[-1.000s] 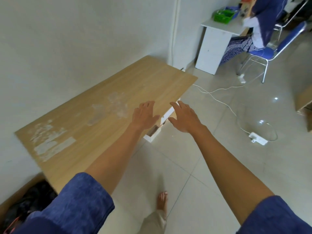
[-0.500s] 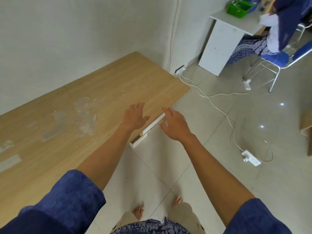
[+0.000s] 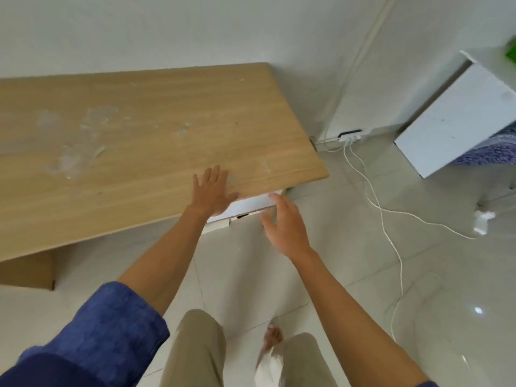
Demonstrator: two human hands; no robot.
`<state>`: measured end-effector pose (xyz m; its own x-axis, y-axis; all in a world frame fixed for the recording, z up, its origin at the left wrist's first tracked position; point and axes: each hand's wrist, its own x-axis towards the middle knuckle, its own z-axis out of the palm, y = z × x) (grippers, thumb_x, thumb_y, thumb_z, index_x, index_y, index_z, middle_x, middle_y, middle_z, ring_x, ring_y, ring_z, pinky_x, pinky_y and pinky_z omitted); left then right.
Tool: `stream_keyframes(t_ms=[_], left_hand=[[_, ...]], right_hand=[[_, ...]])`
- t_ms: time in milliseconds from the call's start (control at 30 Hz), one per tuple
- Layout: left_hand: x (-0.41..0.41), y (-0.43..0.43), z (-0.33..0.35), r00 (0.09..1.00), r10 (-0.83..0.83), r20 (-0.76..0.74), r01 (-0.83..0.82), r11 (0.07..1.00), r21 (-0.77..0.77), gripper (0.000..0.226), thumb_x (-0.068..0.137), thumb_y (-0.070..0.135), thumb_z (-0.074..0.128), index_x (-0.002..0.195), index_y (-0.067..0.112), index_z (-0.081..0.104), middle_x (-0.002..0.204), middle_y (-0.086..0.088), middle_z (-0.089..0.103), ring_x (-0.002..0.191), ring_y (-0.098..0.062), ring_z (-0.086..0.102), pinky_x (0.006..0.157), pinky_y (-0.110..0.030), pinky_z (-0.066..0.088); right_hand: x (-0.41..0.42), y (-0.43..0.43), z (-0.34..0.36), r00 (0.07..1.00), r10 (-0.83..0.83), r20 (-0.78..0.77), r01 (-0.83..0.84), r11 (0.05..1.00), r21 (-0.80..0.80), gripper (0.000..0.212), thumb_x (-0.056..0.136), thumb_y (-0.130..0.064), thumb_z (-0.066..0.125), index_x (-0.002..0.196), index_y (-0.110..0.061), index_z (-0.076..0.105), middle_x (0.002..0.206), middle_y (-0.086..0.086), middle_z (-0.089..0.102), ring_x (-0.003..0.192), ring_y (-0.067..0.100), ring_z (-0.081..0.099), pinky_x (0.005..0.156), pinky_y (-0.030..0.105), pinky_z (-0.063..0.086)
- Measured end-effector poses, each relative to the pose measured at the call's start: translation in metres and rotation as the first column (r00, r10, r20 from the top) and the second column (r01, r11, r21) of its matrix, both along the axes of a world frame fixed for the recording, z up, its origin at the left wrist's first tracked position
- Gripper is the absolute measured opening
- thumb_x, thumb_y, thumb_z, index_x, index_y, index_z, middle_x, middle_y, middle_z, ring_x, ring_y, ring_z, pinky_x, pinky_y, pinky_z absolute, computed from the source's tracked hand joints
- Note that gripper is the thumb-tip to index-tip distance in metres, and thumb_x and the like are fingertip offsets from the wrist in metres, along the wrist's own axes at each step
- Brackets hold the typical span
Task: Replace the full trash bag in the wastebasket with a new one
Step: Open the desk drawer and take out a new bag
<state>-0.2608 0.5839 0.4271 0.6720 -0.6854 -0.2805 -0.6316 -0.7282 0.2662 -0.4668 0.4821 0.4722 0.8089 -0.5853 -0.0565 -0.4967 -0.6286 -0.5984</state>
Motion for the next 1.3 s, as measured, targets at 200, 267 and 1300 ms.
stream_keyframes(t_ms=[200,267,1300], left_hand=[[-0.025,-0.003,-0.056,0.933,0.14,0.331,-0.091,0.983,-0.159,0.093,0.09,0.079,0.013,0.161,0.019,0.027,0.17,-0.005,0.023,0.157,-0.027,0.019,0.125,-0.058,0.009],[-0.02,-0.005,-0.066,0.906,0.149,0.396,-0.071,0.976,-0.205,0.096,0.089,0.08,0.011,0.16,0.019,0.031,0.168,-0.005,0.028,0.155,-0.027,0.024,0.124,-0.058,0.014],[-0.026,-0.001,-0.087,0.75,0.248,0.613,-0.069,0.951,-0.302,0.076,0.091,0.082,0.019,0.13,0.029,0.057,0.131,0.007,0.063,0.117,-0.03,0.06,0.074,-0.037,0.033]], right_hand=[[0.002,-0.034,-0.126,0.977,-0.116,0.176,0.073,0.969,0.234,0.031,0.099,-0.021,0.061,0.13,-0.02,0.063,0.128,-0.004,0.068,0.117,0.015,0.062,0.099,0.03,0.048],[0.023,-0.044,-0.162,0.944,-0.191,0.268,0.091,0.934,0.345,0.023,0.1,-0.022,0.061,0.123,-0.02,0.066,0.117,-0.008,0.071,0.104,0.005,0.067,0.088,0.026,0.052],[0.129,-0.081,-0.228,0.736,-0.424,0.527,-0.102,0.701,0.706,0.032,0.095,-0.037,0.063,0.083,-0.008,0.071,0.067,0.004,0.069,0.052,0.016,0.061,0.053,0.027,0.056]])
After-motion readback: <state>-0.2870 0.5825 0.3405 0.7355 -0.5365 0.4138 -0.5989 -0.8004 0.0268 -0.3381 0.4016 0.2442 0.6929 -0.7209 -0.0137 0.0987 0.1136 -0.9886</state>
